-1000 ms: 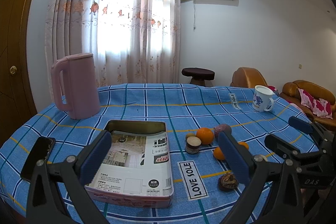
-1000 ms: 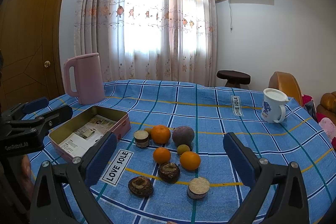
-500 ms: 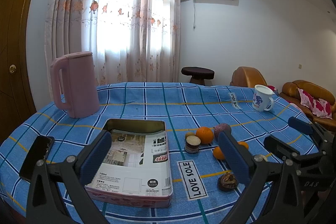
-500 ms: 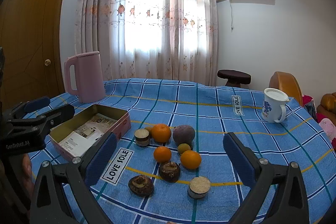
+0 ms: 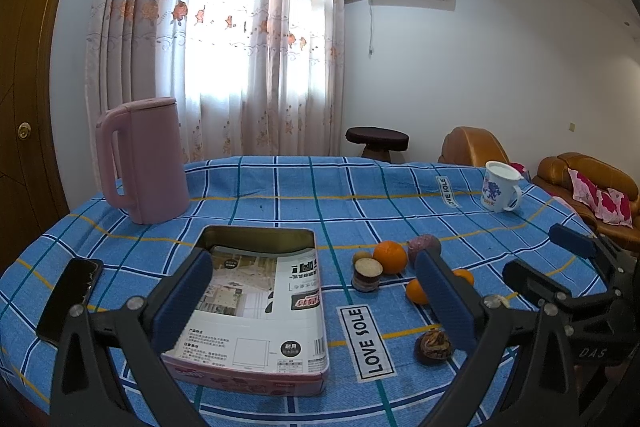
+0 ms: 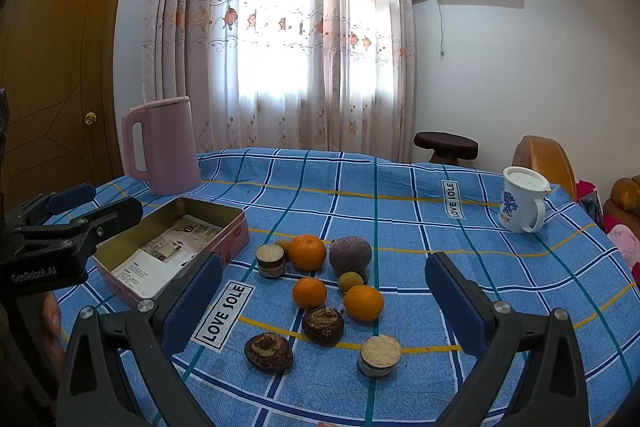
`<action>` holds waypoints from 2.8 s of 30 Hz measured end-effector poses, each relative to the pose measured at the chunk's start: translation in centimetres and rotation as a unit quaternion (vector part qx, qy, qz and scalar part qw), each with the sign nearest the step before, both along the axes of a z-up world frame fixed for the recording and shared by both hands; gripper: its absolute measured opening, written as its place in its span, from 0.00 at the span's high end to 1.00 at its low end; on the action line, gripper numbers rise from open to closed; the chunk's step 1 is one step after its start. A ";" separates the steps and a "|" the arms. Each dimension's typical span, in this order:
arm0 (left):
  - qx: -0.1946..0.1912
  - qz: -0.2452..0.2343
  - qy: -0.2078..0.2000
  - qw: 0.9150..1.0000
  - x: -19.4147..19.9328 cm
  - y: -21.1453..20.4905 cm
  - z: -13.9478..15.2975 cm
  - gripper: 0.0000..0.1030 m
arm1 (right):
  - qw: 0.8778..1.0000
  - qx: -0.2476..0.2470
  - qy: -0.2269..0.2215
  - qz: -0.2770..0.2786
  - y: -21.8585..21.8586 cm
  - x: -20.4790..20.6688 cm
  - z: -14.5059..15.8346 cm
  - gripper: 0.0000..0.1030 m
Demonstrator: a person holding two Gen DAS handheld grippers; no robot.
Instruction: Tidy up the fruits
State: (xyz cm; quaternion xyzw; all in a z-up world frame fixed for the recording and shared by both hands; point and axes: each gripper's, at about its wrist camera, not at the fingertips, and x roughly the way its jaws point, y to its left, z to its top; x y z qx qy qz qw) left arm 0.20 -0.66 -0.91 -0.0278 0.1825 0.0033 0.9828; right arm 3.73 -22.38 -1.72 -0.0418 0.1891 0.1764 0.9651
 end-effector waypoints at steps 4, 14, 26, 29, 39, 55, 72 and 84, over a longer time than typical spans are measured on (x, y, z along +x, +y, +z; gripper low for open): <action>0.001 -0.001 0.002 1.000 0.1 -0.2 -0.2 0.00 | 1.000 0.000 0.001 -0.001 0.0 0.1 0.0 0.01; 0.002 -0.014 0.012 1.000 0.5 -1.5 -1.1 0.00 | 1.000 -0.006 0.010 -0.018 -1.0 0.4 -0.9 0.01; 0.008 -0.078 0.056 0.995 1.7 -6.0 -4.7 0.00 | 0.995 -0.046 0.054 -0.070 -4.1 2.8 -4.6 0.05; 0.016 -0.093 0.067 0.993 1.9 -7.0 -5.2 0.04 | 0.994 -0.062 0.074 -0.054 -3.5 3.4 -5.4 0.30; 0.009 -0.141 0.118 0.983 3.0 -8.3 -7.0 0.26 | 0.986 -0.074 0.145 -0.018 -3.1 4.7 -7.5 0.58; -0.016 -0.183 0.210 0.960 5.8 -9.9 -9.7 0.50 | 0.987 -0.070 0.143 0.002 -2.9 4.4 -7.5 0.65; 0.001 -0.168 0.141 0.976 4.1 -9.0 -8.0 0.56 | 0.995 -0.053 0.082 0.014 -3.1 2.8 -6.4 0.66; 0.025 -0.117 0.077 0.990 3.1 -6.4 -5.8 0.56 | 0.998 -0.043 0.029 0.039 -1.4 1.7 -4.4 0.66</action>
